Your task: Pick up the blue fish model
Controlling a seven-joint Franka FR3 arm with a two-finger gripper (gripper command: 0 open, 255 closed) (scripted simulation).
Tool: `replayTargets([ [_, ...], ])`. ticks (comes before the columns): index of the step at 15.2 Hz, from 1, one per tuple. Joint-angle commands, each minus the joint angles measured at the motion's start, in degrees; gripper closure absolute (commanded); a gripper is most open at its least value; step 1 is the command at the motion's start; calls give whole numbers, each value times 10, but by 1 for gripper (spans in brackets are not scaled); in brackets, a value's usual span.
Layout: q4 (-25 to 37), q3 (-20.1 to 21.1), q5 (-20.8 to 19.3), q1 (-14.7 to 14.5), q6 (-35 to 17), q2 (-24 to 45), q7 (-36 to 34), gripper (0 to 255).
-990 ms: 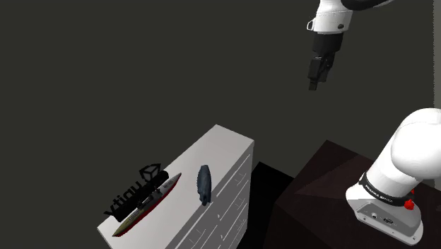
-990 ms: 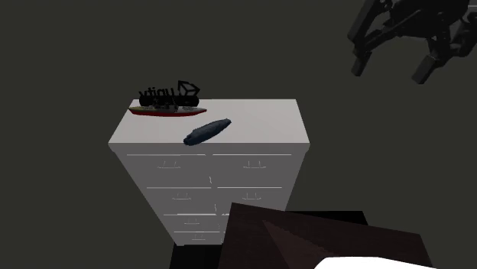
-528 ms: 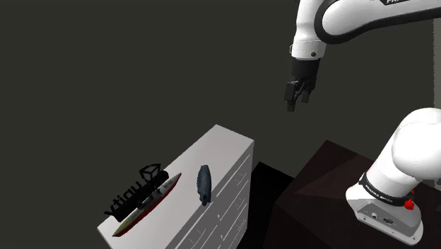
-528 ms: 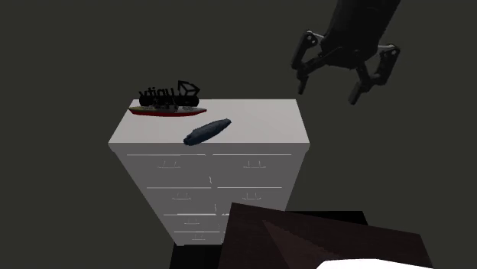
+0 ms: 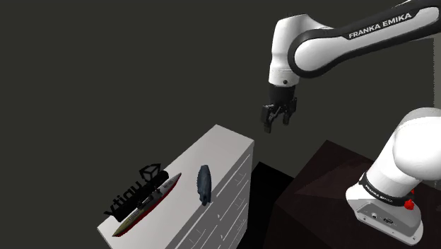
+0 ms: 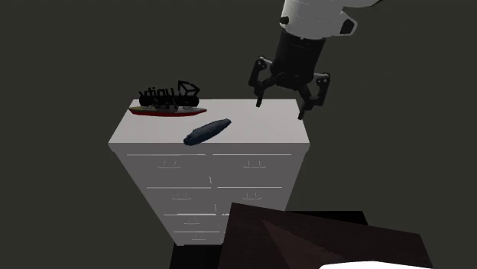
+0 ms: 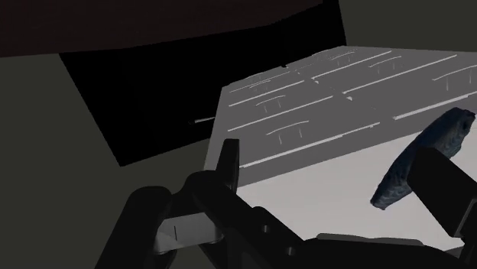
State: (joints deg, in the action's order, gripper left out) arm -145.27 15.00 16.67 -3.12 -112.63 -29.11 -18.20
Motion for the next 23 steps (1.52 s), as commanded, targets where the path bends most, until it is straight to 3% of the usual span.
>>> replayTargets([
  [1, 3, 21, 12, -2, -40, 39, -29, 0],
  [7, 36, 77, 23, -7, -144, 161, -121, 0],
  [13, 98, 114, -13, -14, -235, 303, -228, 0],
  [18, 171, 112, -71, -40, -290, 425, -326, 0],
  [23, 264, 84, -119, -86, -320, 540, -408, 0],
])
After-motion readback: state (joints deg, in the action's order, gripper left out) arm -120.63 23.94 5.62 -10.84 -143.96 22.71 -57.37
